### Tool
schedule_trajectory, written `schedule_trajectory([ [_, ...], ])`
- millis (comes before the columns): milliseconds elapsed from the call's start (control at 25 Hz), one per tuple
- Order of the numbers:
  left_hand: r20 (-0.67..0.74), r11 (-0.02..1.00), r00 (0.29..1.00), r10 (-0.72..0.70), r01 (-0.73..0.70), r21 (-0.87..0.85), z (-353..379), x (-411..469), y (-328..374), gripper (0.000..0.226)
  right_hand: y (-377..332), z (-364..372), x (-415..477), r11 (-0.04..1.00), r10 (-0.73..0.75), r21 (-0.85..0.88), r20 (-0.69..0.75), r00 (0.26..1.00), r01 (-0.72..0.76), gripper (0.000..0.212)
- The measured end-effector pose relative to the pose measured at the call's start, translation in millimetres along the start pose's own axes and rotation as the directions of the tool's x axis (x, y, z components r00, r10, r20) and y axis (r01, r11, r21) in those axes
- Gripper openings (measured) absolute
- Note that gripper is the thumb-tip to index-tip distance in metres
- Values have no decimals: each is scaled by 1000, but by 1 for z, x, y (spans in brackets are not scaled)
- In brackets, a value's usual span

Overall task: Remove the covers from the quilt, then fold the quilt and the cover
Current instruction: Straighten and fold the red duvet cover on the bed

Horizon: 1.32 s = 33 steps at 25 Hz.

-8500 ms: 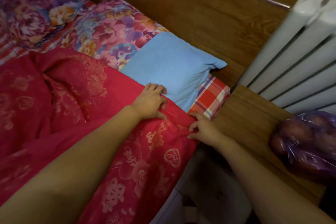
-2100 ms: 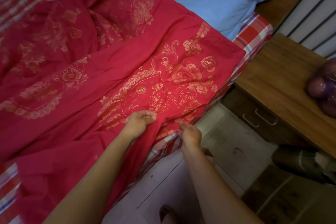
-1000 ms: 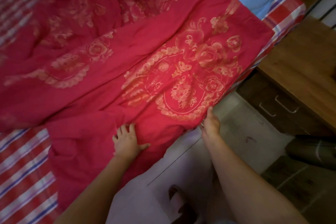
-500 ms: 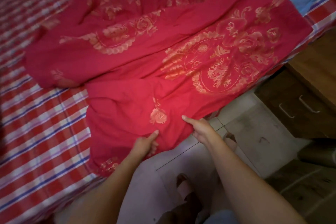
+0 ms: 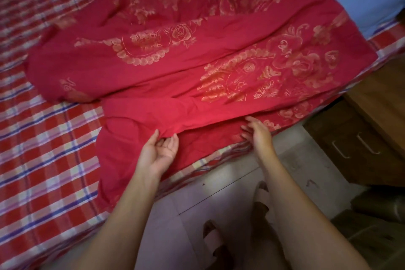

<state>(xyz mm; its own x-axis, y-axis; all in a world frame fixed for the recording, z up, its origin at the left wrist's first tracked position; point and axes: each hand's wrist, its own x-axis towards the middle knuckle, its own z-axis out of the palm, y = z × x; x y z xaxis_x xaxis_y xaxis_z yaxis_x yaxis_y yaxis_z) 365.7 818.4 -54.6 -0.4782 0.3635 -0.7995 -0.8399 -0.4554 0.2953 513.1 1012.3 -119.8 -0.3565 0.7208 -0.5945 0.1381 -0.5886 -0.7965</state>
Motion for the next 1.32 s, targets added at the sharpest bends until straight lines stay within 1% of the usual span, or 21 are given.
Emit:
schedule_trajectory([
  [80, -27, 1000, 1000, 7, -7, 3, 10, 7, 4, 21, 8, -7, 7, 994, 83, -58, -110, 990, -90, 22],
  [120, -29, 1000, 1000, 7, -7, -3, 14, 8, 3, 22, 17, -8, 10, 981, 174, -49, -177, 969, -185, 20],
  [160, -35, 1000, 999, 10, -10, 3, 14, 9, 1, 22, 27, -7, 12, 956, 287, 4, -215, 934, -293, 19],
  [200, -36, 1000, 999, 12, -12, 13, 15, 9, -2, 22, 35, -5, 9, 930, 367, 82, -217, 905, -357, 19],
  [240, -43, 999, 999, 17, -15, 30, 14, 8, -3, 22, 42, -2, 7, 919, 392, 144, -210, 896, -368, 22],
  [320, -61, 996, 998, 18, -13, 89, 11, 7, -2, 21, 51, 3, 7, 932, 341, 202, -210, 916, -301, 26],
  [400, -94, 978, 995, 24, -4, 208, 1, 9, -3, 19, 49, 5, 9, 952, 272, 205, -231, 934, -226, 26],
  [440, -112, 959, 993, 32, 1, 283, -7, 12, -6, 20, 47, 5, 11, 954, 270, 196, -227, 936, -228, 24],
  [520, -165, 858, 982, 91, 7, 514, -31, 18, -19, 28, 50, -6, 12, 942, 314, 182, -186, 931, -282, 20],
  [600, -197, 657, 955, 222, 3, 754, -60, 25, -24, 26, 61, -20, 8, 919, 374, 197, -165, 913, -341, 16],
  [640, -219, 589, 937, 274, 17, 808, -72, 28, -23, 23, 68, -27, 5, 911, 395, 201, -169, 903, -361, 13],
  [680, -243, 563, 929, 278, 47, 825, -81, 32, -23, 22, 70, -32, 3, 904, 410, 201, -160, 898, -377, 11],
  [760, -282, 565, 940, 194, 128, 815, -88, 34, -25, 23, 68, -37, 5, 902, 412, 194, -129, 902, -384, 11],
  [840, -292, 565, 944, 151, 161, 809, -84, 31, -33, 7, 62, -41, 12, 918, 357, 242, -153, 922, -315, 15],
  [920, -293, 549, 941, 171, 156, 821, -85, 31, -36, 31, 55, -49, 19, 931, 259, 314, -211, 943, -186, 5],
  [960, -290, 571, 945, 151, 156, 806, -85, 31, -35, 41, 50, -53, 22, 931, 226, 339, -234, 945, -139, 9],
  [1000, -283, 597, 952, 118, 160, 786, -88, 35, -32, 45, 45, -57, 25, 926, 210, 359, -231, 950, -117, 20],
  [1120, -301, 610, 953, 47, 211, 764, -89, 34, -31, 41, 26, -64, 38, 904, 233, 399, -156, 960, -155, 37],
  [1160, -281, 601, 959, 41, 201, 773, -88, 33, -32, 42, 20, -65, 43, 899, 257, 401, -160, 953, -175, 36],
  [1240, -277, 565, 960, 46, 204, 800, -87, 32, -37, 46, 14, -72, 53, 902, 304, 384, -237, 923, -199, 22],
  [1320, -298, 615, 953, 54, 203, 762, -86, 33, -37, 36, 14, -79, 58, 891, 351, 401, -308, 884, -214, 6],
])
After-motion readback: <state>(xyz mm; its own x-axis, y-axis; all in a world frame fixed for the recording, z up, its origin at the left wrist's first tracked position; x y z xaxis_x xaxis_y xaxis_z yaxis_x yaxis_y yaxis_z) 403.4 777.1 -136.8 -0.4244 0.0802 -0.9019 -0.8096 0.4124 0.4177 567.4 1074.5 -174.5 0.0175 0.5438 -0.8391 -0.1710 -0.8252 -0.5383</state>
